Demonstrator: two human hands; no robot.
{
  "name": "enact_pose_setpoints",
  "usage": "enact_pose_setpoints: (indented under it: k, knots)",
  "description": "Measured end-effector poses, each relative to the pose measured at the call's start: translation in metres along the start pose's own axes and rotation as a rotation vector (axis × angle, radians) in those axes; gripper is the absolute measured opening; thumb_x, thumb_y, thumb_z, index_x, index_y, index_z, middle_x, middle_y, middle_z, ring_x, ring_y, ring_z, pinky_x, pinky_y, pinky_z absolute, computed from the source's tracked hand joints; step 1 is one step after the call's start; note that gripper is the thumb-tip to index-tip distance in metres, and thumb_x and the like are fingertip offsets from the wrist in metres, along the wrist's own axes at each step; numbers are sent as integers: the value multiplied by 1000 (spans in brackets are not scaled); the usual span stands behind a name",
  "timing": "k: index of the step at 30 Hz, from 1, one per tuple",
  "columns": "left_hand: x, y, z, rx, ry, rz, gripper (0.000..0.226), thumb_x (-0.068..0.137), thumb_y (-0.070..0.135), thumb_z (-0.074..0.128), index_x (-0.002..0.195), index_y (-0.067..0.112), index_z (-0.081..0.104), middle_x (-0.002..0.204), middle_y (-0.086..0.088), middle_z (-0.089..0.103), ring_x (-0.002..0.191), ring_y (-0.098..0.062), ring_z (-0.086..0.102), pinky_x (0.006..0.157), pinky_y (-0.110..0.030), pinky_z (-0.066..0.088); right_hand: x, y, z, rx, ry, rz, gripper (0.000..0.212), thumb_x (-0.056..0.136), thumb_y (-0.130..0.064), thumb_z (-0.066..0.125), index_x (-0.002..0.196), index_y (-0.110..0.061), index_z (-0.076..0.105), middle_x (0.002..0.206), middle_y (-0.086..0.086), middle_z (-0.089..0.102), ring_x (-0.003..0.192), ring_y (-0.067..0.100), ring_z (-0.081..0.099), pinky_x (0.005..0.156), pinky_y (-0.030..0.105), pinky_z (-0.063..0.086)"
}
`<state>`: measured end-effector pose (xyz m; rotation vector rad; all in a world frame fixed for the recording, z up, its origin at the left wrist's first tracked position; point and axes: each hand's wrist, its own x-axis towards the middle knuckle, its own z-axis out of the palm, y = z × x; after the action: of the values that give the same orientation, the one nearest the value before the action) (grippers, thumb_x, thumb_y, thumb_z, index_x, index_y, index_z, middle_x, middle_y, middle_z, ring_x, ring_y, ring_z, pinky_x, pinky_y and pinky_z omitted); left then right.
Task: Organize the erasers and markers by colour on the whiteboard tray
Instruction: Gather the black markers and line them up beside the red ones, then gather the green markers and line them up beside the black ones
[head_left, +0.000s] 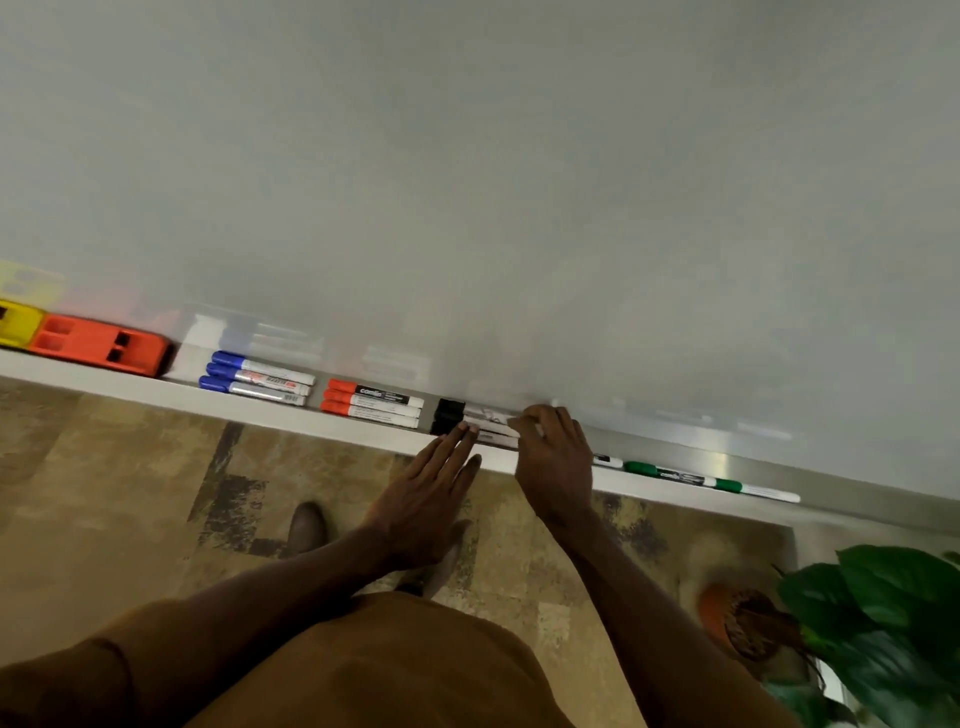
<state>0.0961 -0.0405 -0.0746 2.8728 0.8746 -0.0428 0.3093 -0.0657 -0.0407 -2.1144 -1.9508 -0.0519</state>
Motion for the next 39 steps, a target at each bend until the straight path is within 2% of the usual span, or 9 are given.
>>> enact_pose_setpoints:
  k: [5,8,10,14,20,25,28,33,39]
  knots:
    - [33,22,-6,12,34,164,70,101,40,26,156,-1,40,168,-29,25,158,-43,20,128,-55,25,-45,85,-25,-42,21,146,37,76,8,67,106,-13,74,111,10,68,101,33,60,81,42,47]
    - [61,37,-12,42,55,222,71,99,38,42,156,-4,37,166,-30,28,157,-44,24,128,-54,26,-67,134,-44,-88,-17,188,33,81,-7,78,113,-14,71,116,11,68,107,35,60,89,45,42]
    - [79,45,-14,54,53,254,78,95,39,55,156,-5,37,165,-31,30,156,-44,28,127,-53,27,-79,166,-52,-125,-91,251,43,81,-19,85,120,-17,68,124,11,66,115,35,57,95,47,41]
    - [102,61,-13,123,20,340,77,96,37,53,156,-7,34,164,-32,31,154,-46,30,126,-54,27,-94,217,-63,-165,-257,348,57,80,-34,86,131,-22,65,136,12,62,127,38,53,103,55,38]
    - [102,73,-2,195,-22,310,81,97,44,55,157,-6,33,165,-32,29,154,-44,32,125,-54,26,-101,249,-80,-180,-368,354,62,78,-14,87,134,-25,64,131,13,61,120,36,56,96,54,45]
    - [103,73,-8,189,-49,304,80,94,44,59,155,-4,40,163,-30,35,151,-43,38,123,-53,32,-98,274,-83,-154,-352,308,58,70,8,85,120,-14,69,109,12,67,93,31,61,71,42,53]
    - [104,73,-11,197,-48,305,78,92,44,63,151,-4,47,160,-30,41,147,-43,44,119,-53,38,-94,284,-90,-136,-343,295,48,67,13,84,109,-9,74,99,11,68,90,31,61,64,39,53]
    - [104,74,-12,178,-44,291,78,90,44,65,149,-3,50,159,-29,44,146,-42,46,118,-52,40,-92,298,-98,-192,-330,245,34,67,9,85,93,-11,76,91,10,67,85,32,61,68,40,50]
    - [102,74,-7,156,-51,281,81,94,44,61,155,-5,40,164,-30,34,151,-43,37,123,-53,32,-84,271,-104,-199,-178,162,24,85,-4,75,106,-12,67,98,10,71,87,29,66,86,44,49]
